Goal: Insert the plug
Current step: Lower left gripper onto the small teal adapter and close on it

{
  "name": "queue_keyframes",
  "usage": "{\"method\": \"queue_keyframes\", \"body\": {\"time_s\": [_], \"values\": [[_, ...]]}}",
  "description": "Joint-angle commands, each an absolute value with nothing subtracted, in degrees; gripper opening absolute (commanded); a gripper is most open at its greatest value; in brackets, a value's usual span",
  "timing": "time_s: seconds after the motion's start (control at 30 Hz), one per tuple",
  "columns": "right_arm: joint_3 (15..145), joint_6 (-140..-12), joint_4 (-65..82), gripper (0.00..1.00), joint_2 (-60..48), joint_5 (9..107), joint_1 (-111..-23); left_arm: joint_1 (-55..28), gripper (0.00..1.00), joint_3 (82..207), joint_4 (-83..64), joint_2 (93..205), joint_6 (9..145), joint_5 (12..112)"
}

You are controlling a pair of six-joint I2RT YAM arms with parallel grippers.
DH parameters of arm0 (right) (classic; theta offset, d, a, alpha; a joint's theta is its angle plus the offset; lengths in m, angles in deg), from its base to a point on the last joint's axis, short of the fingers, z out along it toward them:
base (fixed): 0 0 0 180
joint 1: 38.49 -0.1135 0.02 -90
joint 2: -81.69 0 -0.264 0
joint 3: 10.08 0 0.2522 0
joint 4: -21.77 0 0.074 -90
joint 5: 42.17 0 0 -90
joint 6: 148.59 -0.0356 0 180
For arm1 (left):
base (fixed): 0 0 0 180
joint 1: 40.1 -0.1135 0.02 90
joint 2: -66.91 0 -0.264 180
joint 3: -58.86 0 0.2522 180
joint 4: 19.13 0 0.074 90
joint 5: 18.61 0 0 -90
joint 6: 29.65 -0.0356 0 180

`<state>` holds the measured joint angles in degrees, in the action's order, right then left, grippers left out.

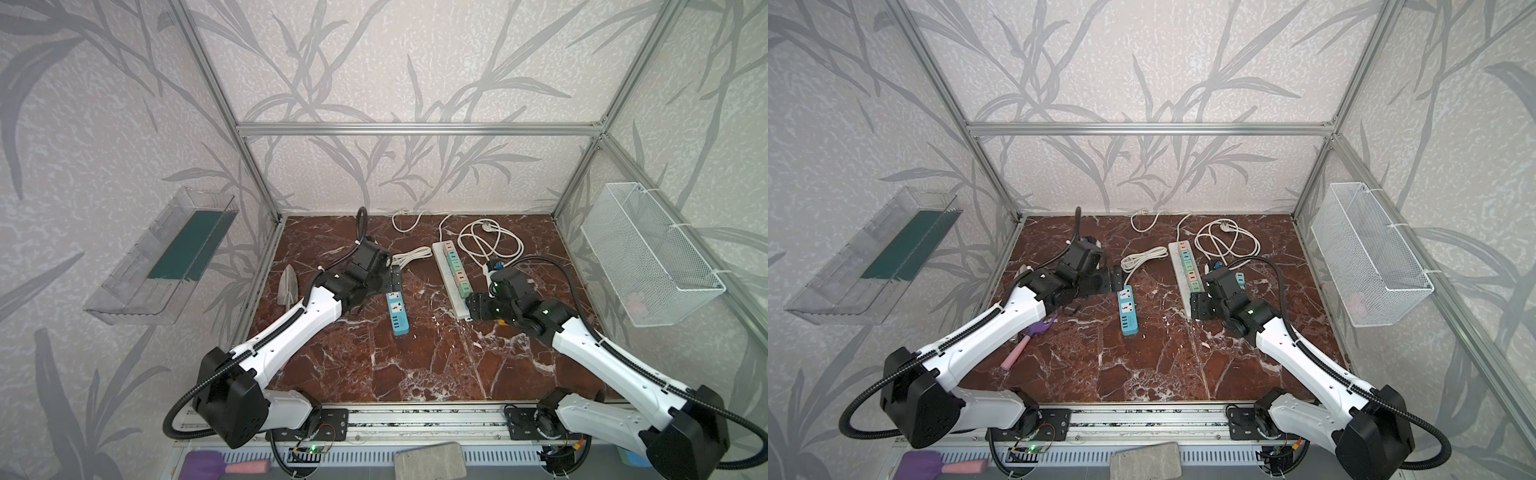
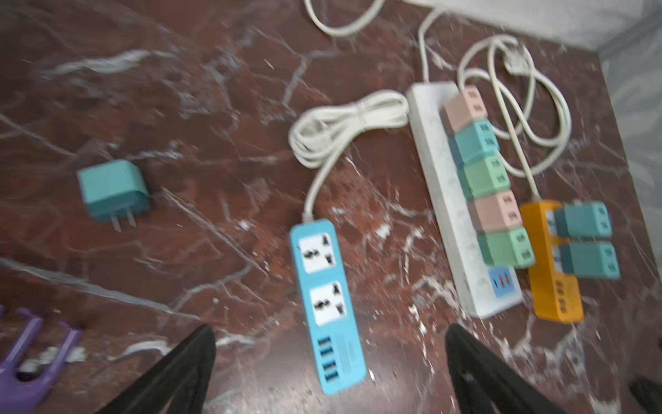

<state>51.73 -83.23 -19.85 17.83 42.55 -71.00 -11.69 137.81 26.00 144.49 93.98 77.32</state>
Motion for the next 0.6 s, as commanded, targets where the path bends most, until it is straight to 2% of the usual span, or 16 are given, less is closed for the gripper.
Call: {"method": "queue_keyframes", "body": {"time_s": [0.0, 0.17, 0.33, 0.57], "values": [[52.33, -83.43, -17.50, 0.76, 17.01, 47.29, -70.71, -19.94, 0.99, 139.38, 25.93, 148.08, 92.17, 79.48], [52.02, -83.91, -15.67, 0.83, 17.09, 48.17, -70.72, -30.01, 0.97, 149.31, 31.38, 162.74, 92.34, 72.62], [51.61, -83.31, -15.83, 0.85, 17.25, 49.42, -70.73, -33.70, 0.88, 164.84, 47.91, 179.11, 94.64, 81.17], [50.60, -82.23, -15.05, 0.85, 16.66, 49.51, -70.57, -33.69, 0.84, 163.02, 48.37, 182.23, 96.84, 84.08]]}}
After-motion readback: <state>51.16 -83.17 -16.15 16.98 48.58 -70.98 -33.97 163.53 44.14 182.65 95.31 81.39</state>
